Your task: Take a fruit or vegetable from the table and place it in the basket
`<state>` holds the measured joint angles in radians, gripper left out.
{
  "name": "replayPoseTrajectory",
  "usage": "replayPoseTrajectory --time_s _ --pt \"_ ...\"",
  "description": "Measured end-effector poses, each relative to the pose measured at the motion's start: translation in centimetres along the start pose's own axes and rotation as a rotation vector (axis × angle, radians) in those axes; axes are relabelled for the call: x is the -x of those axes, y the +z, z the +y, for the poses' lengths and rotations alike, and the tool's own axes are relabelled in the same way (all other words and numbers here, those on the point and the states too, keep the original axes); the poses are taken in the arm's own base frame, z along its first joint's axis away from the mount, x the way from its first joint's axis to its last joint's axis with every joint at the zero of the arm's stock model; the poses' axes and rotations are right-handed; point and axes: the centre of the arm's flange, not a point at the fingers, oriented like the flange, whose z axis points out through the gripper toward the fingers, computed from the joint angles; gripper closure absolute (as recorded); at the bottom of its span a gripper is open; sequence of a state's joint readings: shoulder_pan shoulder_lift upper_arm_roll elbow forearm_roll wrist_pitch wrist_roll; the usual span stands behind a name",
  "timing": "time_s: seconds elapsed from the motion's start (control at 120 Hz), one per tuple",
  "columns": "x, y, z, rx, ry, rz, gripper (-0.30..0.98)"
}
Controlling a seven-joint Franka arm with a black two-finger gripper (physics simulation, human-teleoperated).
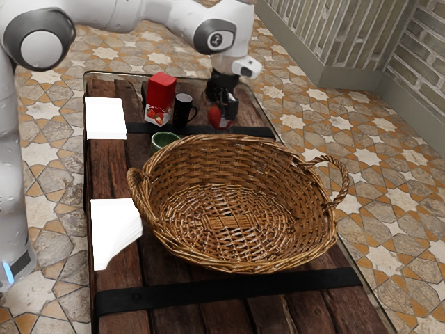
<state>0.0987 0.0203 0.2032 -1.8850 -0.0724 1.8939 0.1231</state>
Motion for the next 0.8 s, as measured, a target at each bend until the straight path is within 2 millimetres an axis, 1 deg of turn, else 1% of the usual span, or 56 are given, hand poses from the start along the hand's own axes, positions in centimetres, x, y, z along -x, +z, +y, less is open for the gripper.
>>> replayPoseTrajectory --time_s 0.05,0.092,0.108,0.125,0.142,0.167,0.192,0.217,0.25,0.267,0.275,0.292,0.317,0.342,0.358,0.367,0.383,0.408,0.425,0.45,0.533,0.558,0.667,0.717,0.733,0.75,0.775,0.8 --pt "0.2 -6.5 0.3 -0.032 0.016 0.062 0.26" --pt "0.7 -13.0 0.7 -0.074 0.022 0.125 0.26" --pt "0.9 -15.2 1.1 -0.091 0.025 0.147 0.25" --pt "1.0 -17.0 1.6 -0.106 0.031 0.162 0.24" --pt "1.0 -18.3 2.3 -0.117 0.04 0.172 0.24" --pt "0.9 -19.5 3.7 -0.128 0.06 0.175 0.23" --pt "0.8 -19.8 5.2 -0.132 0.083 0.166 0.23" --pt "0.3 -19.2 6.7 -0.13 0.11 0.143 0.23" --pt "-0.6 -17.5 9.3 -0.118 0.161 0.102 0.23" --pt "-0.9 -16.5 11.5 -0.11 0.202 0.08 0.24" --pt "-1.0 -15.9 13.0 -0.105 0.23 0.068 0.24" --pt "-0.9 -14.7 16.9 -0.096 0.3 0.047 0.24" --pt "0.6 -13.1 24.3 -0.089 0.434 0.02 0.24" --pt "3.5 -11.6 32.1 -0.085 0.576 -0.004 0.25" --pt "5.5 -10.7 36.3 -0.083 0.657 -0.019 0.25" --pt "6.5 -10.3 38.0 -0.082 0.69 -0.025 0.26" --pt "8.0 -9.6 40.5 -0.082 0.74 -0.038 0.26" --pt "9.4 -8.6 42.6 -0.086 0.781 -0.056 0.26" --pt "9.7 -8.0 43.2 -0.089 0.791 -0.065 0.27" --pt "9.8 -7.5 43.3 -0.094 0.79 -0.073 0.27" --pt "8.6 -6.6 42.0 -0.106 0.75 -0.087 0.26" --pt "8.4 -6.5 41.9 -0.11 0.743 -0.09 0.2" --pt "8.3 -6.3 41.7 -0.119 0.725 -0.092 0.09" --pt "8.4 -6.8 41.5 -0.124 0.717 -0.081 0.06" --pt "8.5 -7.6 41.3 -0.13 0.709 -0.065 0.06" --pt "8.6 -9.2 40.3 -0.143 0.688 -0.035 0.05" --pt "8.4 -12.5 37.9 -0.161 0.637 0.027 0.04" --pt "7.9 -16.0 34.7 -0.171 0.574 0.089 0.04"
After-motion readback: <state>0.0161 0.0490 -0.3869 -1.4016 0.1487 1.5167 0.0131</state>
